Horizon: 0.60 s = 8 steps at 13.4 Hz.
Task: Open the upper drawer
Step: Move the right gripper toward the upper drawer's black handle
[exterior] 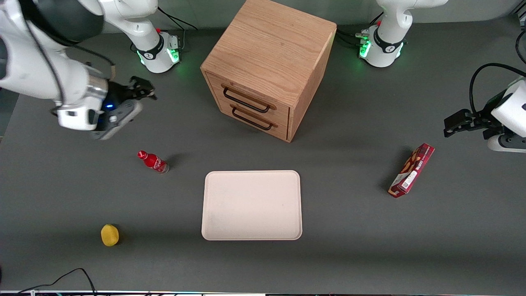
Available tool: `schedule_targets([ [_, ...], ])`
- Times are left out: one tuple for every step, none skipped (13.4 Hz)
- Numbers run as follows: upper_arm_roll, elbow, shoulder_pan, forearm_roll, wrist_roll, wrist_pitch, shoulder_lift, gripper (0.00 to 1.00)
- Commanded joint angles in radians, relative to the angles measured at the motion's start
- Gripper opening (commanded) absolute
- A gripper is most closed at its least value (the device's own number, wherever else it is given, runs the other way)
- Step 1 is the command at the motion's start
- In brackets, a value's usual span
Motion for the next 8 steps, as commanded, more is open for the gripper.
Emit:
schedule_targets([
  [0.020,0.058,-0.001,0.086,-0.095,-0.052,0.028,1.00],
  [0.044,0.064,0.008,0.085,-0.103,-0.052,0.040,1.00],
  [0.058,0.072,0.018,0.085,-0.119,-0.052,0.051,1.00],
  [0.060,0.069,0.025,0.094,-0.155,-0.034,0.057,1.00],
  [0.063,0.079,0.050,0.099,-0.163,-0.008,0.096,1.00],
  [0.073,0.081,0.074,0.091,-0.204,0.013,0.115,1.00],
  [0.080,0.073,0.087,0.084,-0.221,0.039,0.118,1.00],
  [0.081,0.058,0.102,0.081,-0.224,0.056,0.112,1.00],
])
